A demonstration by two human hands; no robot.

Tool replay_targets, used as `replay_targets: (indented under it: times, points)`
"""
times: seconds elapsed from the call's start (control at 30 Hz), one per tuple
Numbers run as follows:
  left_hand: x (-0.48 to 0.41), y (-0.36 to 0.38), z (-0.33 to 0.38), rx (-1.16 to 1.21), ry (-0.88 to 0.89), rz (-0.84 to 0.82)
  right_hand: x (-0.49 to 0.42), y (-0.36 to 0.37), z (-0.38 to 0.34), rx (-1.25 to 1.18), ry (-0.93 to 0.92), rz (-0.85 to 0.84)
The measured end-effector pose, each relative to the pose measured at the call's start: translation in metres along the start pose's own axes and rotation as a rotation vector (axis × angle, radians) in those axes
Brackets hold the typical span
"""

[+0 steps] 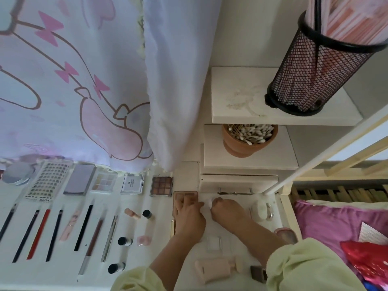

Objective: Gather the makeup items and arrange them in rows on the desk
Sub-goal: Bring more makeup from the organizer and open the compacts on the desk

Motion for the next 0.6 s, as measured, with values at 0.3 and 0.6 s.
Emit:
replay_targets:
  times: [0.3,0.6]
  points:
    - [0.009,-0.012,-0.005,0.652,-0.038,0.03,0.018,-0.002,0.007,-0.481,0.055,0.063]
    - [0.029,-0.023,-0.002,1.221,-0.164,0.012,0.051,-0.02,0.008,-1.523,0.082,-0.025]
Point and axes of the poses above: each hand's wrist, its own x-axis away from the middle knuckle, its own y-axis out of the palm, z = x × y, the point moved 2 cm from there along -x, towards the middle knuckle, and after that the axes turned 8 degrees about -z, right-handed, at the moved point
